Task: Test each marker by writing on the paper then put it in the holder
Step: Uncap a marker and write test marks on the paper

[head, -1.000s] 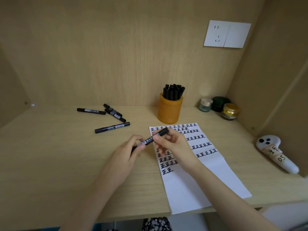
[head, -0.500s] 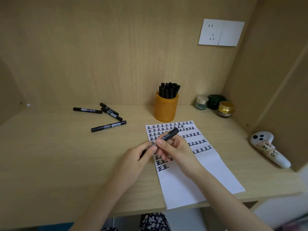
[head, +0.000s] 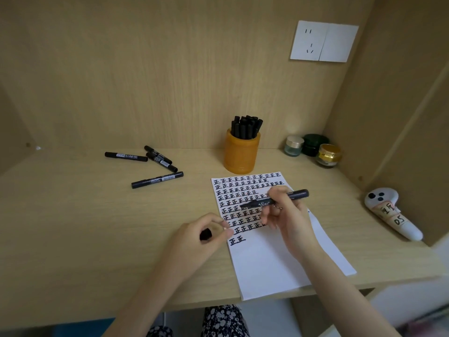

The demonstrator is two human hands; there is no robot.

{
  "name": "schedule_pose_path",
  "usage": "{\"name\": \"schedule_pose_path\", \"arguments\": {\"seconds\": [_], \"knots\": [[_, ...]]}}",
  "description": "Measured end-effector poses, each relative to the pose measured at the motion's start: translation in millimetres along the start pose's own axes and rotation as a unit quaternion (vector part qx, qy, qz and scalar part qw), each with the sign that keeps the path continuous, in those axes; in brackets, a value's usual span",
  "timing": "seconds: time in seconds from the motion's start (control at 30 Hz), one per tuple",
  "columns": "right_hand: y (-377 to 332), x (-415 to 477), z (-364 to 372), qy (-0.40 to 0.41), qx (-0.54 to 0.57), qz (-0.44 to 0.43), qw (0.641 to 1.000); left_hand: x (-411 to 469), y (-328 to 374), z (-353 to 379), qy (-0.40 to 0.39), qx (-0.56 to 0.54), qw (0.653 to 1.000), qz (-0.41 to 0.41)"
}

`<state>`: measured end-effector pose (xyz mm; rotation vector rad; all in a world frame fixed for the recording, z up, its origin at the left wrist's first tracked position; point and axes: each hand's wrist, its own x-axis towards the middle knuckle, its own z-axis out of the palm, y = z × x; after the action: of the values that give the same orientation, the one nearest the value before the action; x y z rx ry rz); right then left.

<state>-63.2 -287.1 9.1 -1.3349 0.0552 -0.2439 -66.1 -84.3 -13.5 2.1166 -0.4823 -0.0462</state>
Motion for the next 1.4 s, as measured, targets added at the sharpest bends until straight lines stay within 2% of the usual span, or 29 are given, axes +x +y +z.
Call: {"name": "schedule_pose_path", "arguments": {"seconds": [0.2,0.4,0.6,1.17,1.4], "knots": [[10,-9,-7,0.014,-0.094,0.008,0.995,-10,-11,9,-0.035,0.083,0.996,0.006],[20,-12,0,0.074,-0.163,0.002,0.984,-13,-4,7,-0.070,0.177,0.981,0.027],[34,-16,2,0.116,-0.197,-0.019,0.973,-11,-15,12,-0.068,0.200,0.977,0.037],[37,-16,3,0.089,-0.244,-0.032,0.965,-13,-10,11,-0.067,0.212,0.974,0.040],[36,-16,4,0.124,-0.257,-0.044,0.957,-13,-11,11,-0.066,0.206,0.976,0.040]]}}
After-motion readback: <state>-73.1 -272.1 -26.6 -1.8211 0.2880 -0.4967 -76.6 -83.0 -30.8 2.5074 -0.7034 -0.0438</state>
